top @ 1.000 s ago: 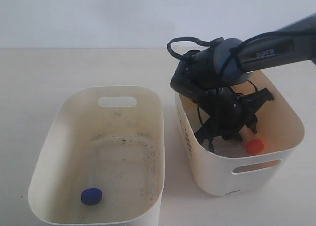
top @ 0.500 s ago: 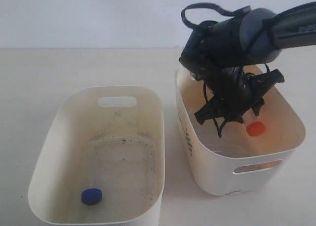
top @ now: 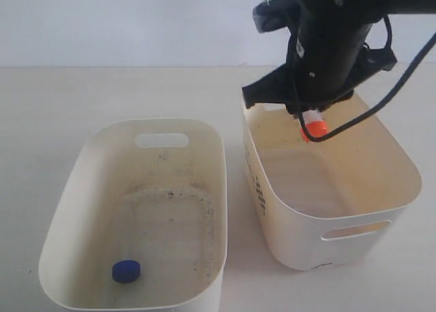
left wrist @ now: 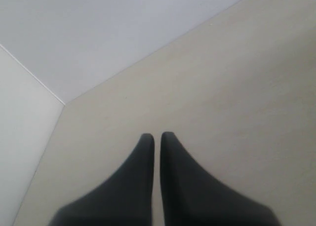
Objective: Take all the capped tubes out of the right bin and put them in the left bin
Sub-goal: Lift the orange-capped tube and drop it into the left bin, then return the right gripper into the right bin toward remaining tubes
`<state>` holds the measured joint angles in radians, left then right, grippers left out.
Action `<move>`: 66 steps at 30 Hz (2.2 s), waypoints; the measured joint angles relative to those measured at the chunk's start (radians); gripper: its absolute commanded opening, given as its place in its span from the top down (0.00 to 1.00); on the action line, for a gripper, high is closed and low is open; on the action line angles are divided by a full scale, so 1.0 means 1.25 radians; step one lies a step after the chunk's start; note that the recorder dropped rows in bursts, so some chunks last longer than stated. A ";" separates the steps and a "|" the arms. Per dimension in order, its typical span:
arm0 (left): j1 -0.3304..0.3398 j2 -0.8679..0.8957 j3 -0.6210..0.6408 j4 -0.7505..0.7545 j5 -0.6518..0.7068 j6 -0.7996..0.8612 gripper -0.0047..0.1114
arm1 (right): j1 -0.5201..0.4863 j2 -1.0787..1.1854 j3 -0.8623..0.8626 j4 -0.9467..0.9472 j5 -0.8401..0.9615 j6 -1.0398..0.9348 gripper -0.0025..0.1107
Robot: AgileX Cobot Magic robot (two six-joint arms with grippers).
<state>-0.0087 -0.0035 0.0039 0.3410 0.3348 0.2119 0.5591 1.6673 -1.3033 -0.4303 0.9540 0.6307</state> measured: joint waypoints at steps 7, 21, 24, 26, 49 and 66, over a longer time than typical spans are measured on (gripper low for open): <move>0.000 0.000 0.000 0.000 0.000 0.000 0.92 | 0.117 -0.080 0.001 0.163 -0.135 -0.046 0.98; 0.000 0.000 0.000 0.000 0.000 0.000 0.92 | 0.263 0.035 0.001 0.254 -0.278 -0.064 0.27; 0.000 0.000 0.000 0.000 0.000 0.000 0.92 | 0.263 0.044 0.001 0.254 -0.278 -0.064 0.40; 0.000 0.000 0.000 0.000 0.000 0.000 0.92 | 0.263 0.045 0.001 0.255 -0.279 -0.068 0.59; 0.000 0.000 0.000 0.000 0.000 0.000 0.92 | -0.142 -0.133 -0.013 0.358 0.096 -0.409 0.98; 0.000 0.000 0.000 0.000 0.000 0.000 0.92 | -0.204 0.020 -0.015 0.471 0.092 -0.540 0.98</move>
<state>-0.0087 -0.0035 0.0039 0.3410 0.3348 0.2119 0.3038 1.6926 -1.3226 0.1581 1.0689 -0.0436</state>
